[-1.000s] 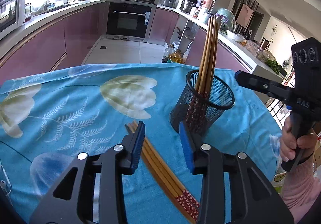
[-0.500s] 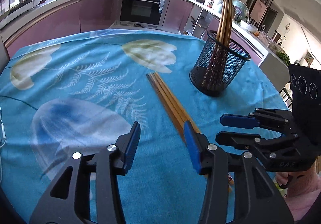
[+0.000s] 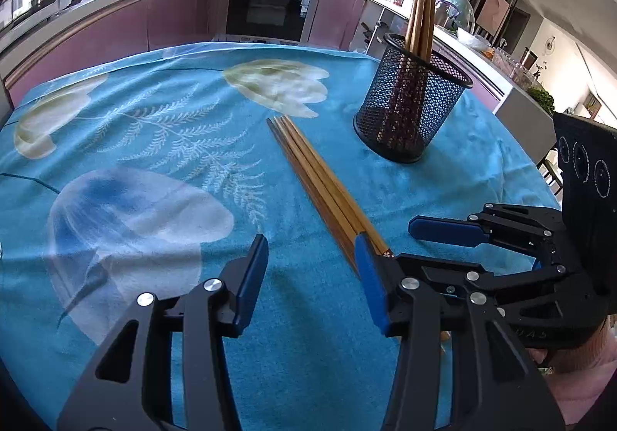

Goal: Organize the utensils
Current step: 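Open both tools and return them over the remaining chopsticks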

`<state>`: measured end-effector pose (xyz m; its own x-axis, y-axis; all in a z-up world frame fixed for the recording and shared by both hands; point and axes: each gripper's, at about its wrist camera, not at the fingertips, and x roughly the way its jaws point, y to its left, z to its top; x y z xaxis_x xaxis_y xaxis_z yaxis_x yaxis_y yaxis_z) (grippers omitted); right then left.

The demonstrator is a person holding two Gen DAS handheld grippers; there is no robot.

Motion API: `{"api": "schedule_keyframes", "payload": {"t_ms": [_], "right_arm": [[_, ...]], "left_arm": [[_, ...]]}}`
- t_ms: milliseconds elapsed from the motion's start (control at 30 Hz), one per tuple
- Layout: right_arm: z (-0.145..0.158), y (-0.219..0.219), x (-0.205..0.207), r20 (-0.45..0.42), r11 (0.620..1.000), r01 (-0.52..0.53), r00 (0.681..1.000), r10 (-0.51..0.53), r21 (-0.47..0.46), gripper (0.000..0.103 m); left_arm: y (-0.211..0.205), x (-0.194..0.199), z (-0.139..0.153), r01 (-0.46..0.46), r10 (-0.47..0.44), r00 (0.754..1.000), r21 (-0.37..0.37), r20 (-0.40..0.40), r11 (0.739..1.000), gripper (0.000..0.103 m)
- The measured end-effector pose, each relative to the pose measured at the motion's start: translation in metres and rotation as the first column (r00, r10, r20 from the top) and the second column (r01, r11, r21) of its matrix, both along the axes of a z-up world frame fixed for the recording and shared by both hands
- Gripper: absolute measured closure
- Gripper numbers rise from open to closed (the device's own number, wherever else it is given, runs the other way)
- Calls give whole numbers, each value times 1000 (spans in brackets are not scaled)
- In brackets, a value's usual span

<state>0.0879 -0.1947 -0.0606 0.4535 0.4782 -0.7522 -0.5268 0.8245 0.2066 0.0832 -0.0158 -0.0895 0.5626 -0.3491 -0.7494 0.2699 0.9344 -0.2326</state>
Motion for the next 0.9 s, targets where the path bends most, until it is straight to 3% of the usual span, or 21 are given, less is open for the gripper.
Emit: {"api": "schedule_keyframes", "payload": {"t_ms": [467, 733, 900], "right_arm": [[-1, 0, 3, 4, 1000, 18, 1000, -18, -11, 68], [-2, -3, 3, -3, 1000, 26, 1000, -26, 5, 69], [-2, -4, 2, -2, 1000, 28, 1000, -28, 5, 69]], "left_arm": [[-12, 7, -6, 17, -17, 1000, 16, -17, 1000, 56], [-22, 9, -8, 23, -23, 1000, 85, 3, 996, 58], [-22, 9, -8, 26, -27, 1000, 91, 3, 995, 58]]}}
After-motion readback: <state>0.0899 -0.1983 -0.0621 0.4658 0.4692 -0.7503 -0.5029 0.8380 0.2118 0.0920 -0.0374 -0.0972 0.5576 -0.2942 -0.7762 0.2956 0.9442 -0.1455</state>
